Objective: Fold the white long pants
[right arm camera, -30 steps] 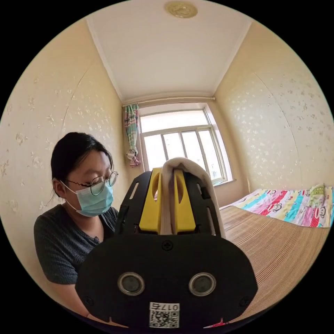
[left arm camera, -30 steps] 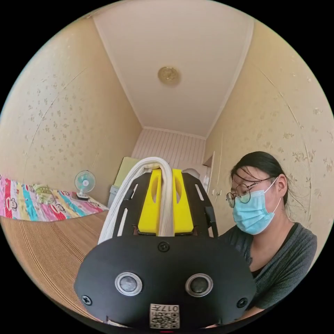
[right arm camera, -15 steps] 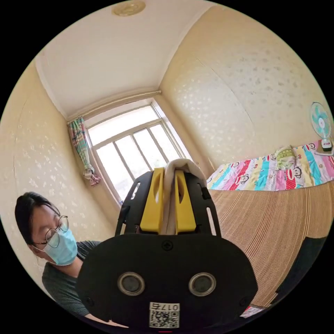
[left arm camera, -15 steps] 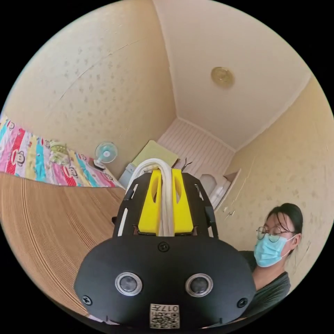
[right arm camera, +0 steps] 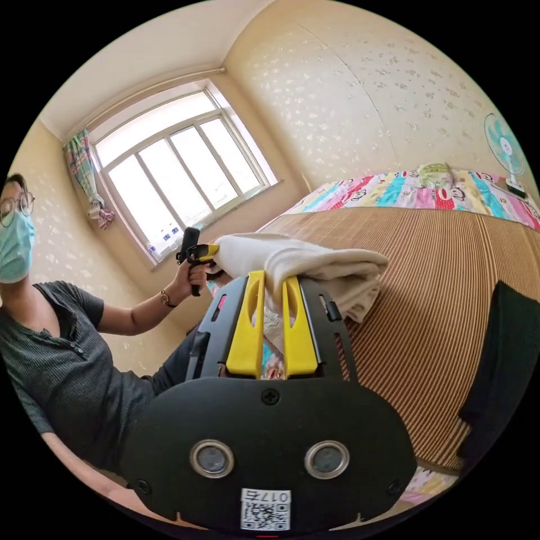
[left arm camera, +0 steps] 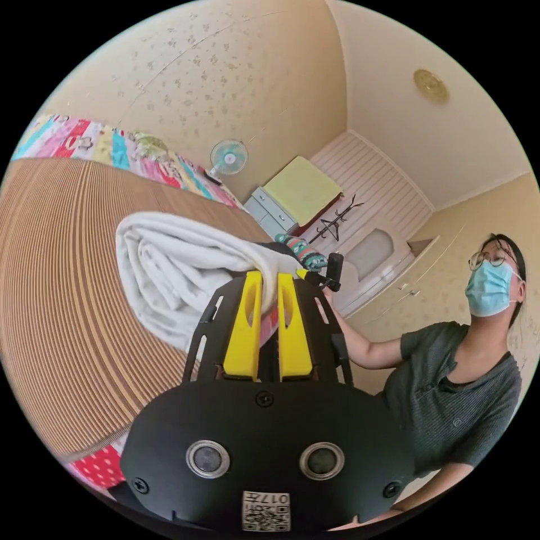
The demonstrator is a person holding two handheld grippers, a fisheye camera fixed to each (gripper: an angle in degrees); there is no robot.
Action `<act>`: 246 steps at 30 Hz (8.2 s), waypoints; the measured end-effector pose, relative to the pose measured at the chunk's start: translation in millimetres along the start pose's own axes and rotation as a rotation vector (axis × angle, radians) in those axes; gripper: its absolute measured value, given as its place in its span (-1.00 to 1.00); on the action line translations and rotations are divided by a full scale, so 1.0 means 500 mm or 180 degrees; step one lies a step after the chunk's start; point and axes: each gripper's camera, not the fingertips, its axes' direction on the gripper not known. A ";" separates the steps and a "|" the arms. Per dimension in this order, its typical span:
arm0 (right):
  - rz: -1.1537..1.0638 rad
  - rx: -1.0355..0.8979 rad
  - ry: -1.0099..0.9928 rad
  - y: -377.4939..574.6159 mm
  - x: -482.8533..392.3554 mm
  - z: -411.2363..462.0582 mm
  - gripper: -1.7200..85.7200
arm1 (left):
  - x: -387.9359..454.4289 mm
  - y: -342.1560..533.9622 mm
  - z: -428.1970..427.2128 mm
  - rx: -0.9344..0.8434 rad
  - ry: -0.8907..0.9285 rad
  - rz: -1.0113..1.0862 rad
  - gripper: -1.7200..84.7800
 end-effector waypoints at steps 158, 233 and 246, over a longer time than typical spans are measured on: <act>0.0655 0.0008 0.0016 0.266 0.262 0.230 -0.95 | 0.193 -0.052 0.291 -0.1341 0.2252 -0.0887 -0.98; -0.0041 0.0343 0.0526 0.122 0.038 0.234 -0.82 | -0.002 0.051 -0.055 0.0973 -0.0246 -0.1315 -0.84; -0.2028 -0.0735 0.2124 0.055 -0.470 0.561 -0.60 | 0.197 -0.111 -0.038 0.0813 -0.0347 -0.0299 -0.85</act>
